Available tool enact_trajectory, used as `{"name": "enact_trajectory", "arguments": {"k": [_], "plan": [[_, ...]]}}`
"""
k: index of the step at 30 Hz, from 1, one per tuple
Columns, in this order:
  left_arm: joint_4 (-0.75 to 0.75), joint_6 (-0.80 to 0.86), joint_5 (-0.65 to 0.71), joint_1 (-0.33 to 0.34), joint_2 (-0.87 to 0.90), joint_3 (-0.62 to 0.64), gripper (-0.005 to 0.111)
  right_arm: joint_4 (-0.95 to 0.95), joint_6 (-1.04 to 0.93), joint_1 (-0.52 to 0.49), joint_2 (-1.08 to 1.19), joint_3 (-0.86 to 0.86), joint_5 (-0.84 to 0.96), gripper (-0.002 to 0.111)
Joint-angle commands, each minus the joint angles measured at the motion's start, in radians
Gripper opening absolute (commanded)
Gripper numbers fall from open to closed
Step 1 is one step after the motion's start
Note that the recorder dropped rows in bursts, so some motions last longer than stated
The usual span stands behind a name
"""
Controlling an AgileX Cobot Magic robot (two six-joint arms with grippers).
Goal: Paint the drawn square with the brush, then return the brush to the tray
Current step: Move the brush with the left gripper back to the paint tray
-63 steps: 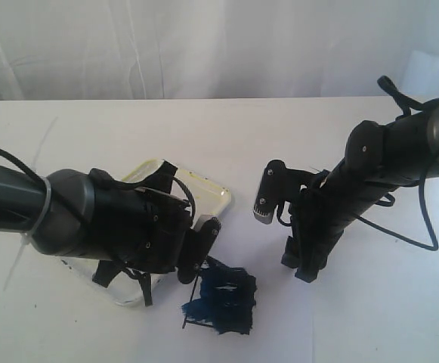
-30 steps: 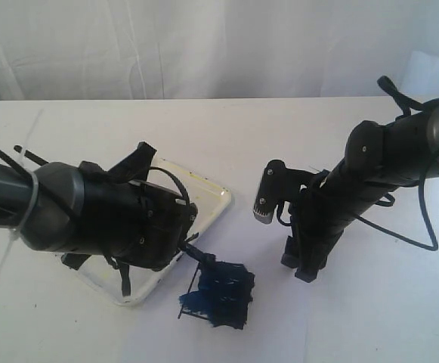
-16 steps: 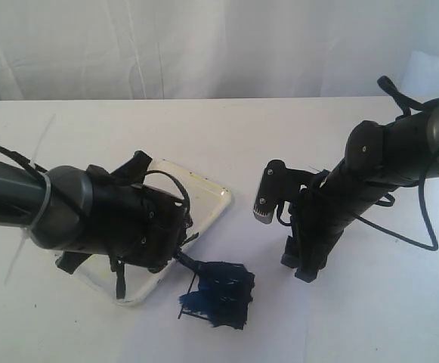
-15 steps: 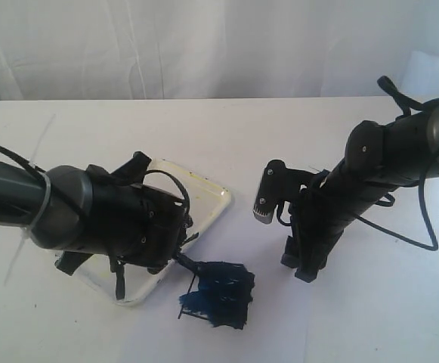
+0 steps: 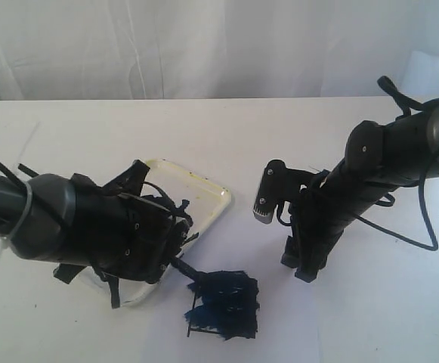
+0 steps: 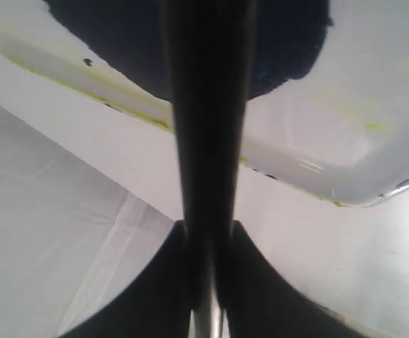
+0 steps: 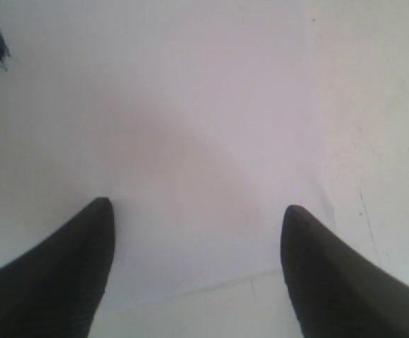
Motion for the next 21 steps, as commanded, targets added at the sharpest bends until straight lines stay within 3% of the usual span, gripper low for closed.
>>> {"name": "enact_trajectory", "arguments": {"k": [1, 7, 16, 21], "plan": [[0.006, 0.006, 0.035, -0.012, -0.025, -0.003, 0.000, -0.015, -0.002, 0.000, 0.004, 0.004, -0.006, 0.063], [0.006, 0.049, -0.049, -0.021, -0.025, 0.051, 0.000, -0.015, -0.002, 0.000, 0.004, 0.004, -0.006, 0.063], [0.015, 0.050, -0.048, -0.021, -0.002, 0.054, 0.000, -0.015, -0.002, 0.000, 0.004, 0.004, -0.002, 0.063], [0.072, 0.032, 0.058, -0.021, 0.041, 0.052, 0.000, -0.015, -0.002, 0.000, 0.004, 0.004, -0.002, 0.063]]}}
